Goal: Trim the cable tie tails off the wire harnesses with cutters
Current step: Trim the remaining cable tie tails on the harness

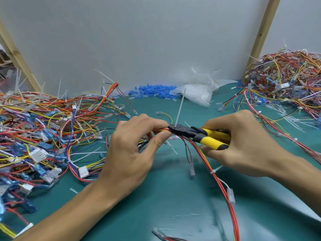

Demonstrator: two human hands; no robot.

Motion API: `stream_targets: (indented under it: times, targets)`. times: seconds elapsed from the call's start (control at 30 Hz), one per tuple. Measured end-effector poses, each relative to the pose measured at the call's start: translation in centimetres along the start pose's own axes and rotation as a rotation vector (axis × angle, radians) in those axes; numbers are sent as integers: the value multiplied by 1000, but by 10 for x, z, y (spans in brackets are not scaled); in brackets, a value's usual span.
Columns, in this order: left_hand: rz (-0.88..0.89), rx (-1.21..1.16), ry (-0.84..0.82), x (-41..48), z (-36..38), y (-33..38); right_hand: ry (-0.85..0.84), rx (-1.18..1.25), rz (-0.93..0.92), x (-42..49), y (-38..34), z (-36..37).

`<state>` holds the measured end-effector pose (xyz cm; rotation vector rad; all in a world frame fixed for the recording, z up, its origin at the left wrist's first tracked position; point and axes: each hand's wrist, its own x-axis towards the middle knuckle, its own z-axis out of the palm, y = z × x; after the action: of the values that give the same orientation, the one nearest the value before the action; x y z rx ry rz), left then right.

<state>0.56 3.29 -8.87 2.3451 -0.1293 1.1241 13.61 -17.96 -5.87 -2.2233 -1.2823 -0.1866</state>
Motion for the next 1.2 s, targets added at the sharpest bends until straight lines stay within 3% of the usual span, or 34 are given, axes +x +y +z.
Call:
stream_targets:
  times: [0.1,0.27,0.93,1.2]
  targets:
    - [-68,-187,-7,2,-2,-4,44,-16,-53,1,2,2]
    - [-200,-305,-23,1,-1,-4,144,-73,-106,2,4,3]
    - [-149,-237,-19,-4,0,-4,-20,43,-108,4,11,3]
    - [-306,-468,-237,-2,-3,-10,36,85,-64,2,7,0]
